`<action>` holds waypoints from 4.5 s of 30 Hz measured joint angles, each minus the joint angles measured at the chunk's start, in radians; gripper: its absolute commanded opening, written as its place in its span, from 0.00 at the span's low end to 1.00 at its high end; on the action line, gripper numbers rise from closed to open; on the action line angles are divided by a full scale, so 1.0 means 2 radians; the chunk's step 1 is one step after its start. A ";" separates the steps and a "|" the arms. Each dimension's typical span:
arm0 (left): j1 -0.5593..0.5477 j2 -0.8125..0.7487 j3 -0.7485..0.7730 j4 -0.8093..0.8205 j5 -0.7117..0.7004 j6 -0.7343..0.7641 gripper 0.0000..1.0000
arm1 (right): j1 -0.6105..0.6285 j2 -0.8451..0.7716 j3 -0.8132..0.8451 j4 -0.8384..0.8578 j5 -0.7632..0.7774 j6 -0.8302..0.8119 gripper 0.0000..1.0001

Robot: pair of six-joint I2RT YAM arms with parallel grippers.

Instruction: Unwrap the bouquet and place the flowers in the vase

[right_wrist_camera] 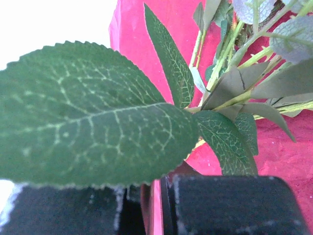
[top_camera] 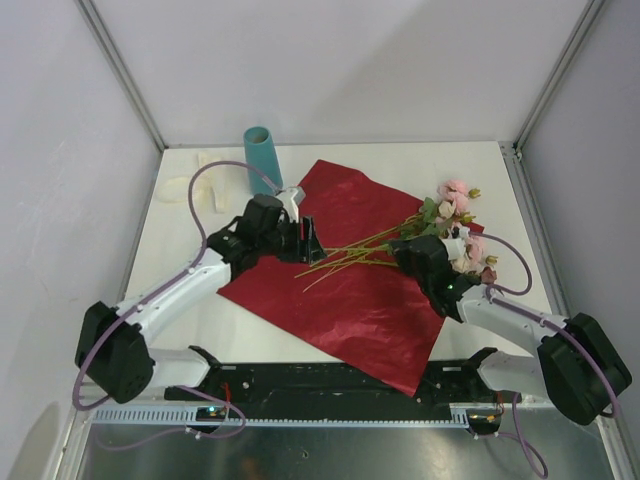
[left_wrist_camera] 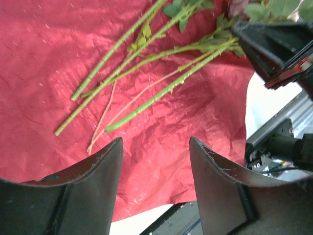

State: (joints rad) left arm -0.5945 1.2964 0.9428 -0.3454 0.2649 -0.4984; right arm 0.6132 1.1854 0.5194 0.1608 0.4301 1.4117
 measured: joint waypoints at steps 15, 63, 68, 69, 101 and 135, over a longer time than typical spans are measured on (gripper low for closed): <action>0.031 0.130 0.122 -0.055 0.000 0.045 0.34 | -0.005 -0.014 -0.018 0.039 -0.022 -0.033 0.00; -0.026 -0.053 0.035 -0.057 -0.076 0.073 0.59 | 0.013 -0.054 -0.033 0.110 -0.050 -0.161 0.00; -0.026 -0.053 0.056 -0.058 -0.054 0.095 0.59 | 0.004 -0.062 -0.033 0.117 -0.058 -0.172 0.00; -0.026 -0.053 0.056 -0.059 -0.047 0.097 0.59 | 0.003 -0.064 -0.034 0.120 -0.059 -0.172 0.00; 0.000 -0.054 0.095 -0.110 -0.156 0.126 0.99 | -0.033 -0.111 0.055 0.083 -0.089 -0.323 0.00; -0.071 0.087 0.246 -0.151 0.200 0.223 0.35 | 0.003 -0.095 0.105 0.042 -0.341 -0.317 0.00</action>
State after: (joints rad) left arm -0.7368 1.4712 1.4349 -0.6472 0.6655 -0.0532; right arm 0.6186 0.9947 0.7300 0.2443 -0.2527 0.7780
